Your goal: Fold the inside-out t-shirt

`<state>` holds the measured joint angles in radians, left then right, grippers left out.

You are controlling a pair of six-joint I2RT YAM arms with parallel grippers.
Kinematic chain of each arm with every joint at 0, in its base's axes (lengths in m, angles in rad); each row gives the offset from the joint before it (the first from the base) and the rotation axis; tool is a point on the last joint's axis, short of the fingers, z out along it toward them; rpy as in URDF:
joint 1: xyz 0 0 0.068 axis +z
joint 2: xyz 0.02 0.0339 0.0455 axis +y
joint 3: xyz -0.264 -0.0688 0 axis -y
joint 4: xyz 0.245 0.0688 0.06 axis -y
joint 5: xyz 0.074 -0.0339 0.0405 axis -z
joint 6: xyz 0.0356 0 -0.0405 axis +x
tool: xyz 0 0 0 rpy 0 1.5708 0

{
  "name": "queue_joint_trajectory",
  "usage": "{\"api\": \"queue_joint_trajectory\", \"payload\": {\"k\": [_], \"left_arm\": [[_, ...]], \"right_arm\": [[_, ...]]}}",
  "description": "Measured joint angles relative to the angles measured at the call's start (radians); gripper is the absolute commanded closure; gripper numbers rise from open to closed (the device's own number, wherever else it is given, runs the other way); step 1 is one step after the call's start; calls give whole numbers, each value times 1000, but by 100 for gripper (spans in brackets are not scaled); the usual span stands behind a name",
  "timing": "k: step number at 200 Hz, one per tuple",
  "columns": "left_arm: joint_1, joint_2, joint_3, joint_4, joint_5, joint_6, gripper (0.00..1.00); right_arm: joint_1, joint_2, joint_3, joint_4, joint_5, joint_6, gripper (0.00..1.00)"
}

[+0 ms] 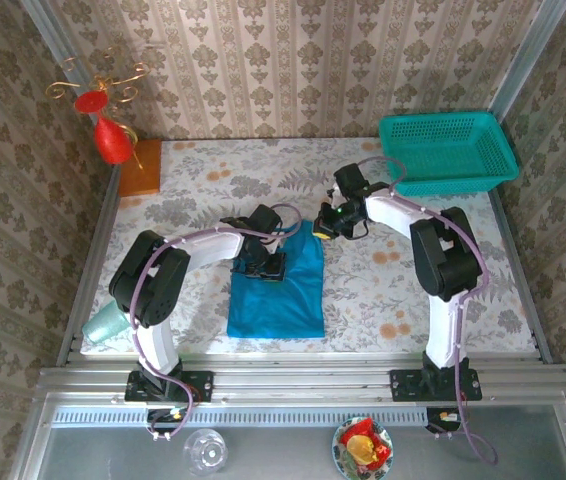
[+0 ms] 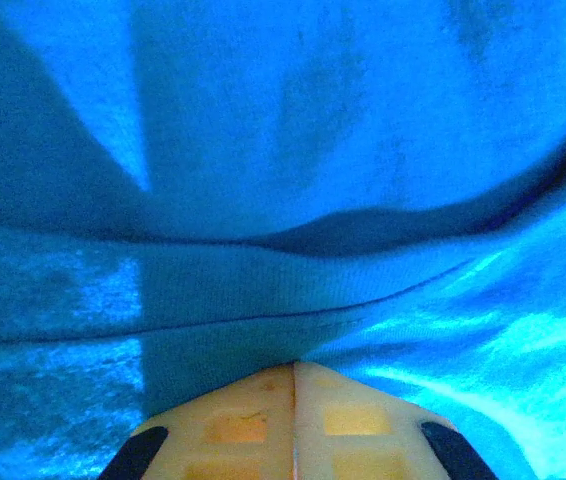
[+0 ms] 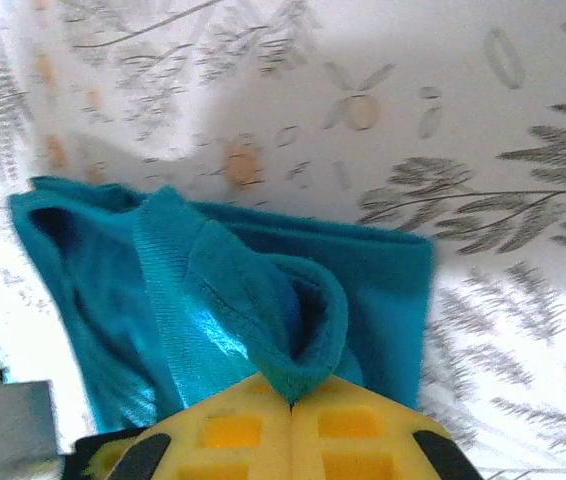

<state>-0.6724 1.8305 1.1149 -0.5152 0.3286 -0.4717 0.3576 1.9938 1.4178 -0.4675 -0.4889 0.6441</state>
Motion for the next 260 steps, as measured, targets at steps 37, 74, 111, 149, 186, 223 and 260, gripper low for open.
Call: {"api": "queue_joint_trajectory", "payload": {"k": [37,74,111,149,186,223,260], "left_arm": [[0,0,-2,0,0,0,91],[0,-1,-7,3,0,0,91],[1,-13,-26,16,0,-6,91],[1,-15,-29,19,0,-8,91],[0,-16,-29,19,0,-8,91],[0,-16,-29,19,0,-8,91],[0,-16,-29,19,0,-8,91]], "right_arm": [[14,-28,0,34,-24,21,100],[9,-8,1,58,-26,29,100],[1,101,8,66,-15,32,100],[0,127,47,31,23,23,93],[0,126,54,10,48,12,84],[0,99,54,-29,87,6,76],[5,75,79,-88,127,0,70]]}}
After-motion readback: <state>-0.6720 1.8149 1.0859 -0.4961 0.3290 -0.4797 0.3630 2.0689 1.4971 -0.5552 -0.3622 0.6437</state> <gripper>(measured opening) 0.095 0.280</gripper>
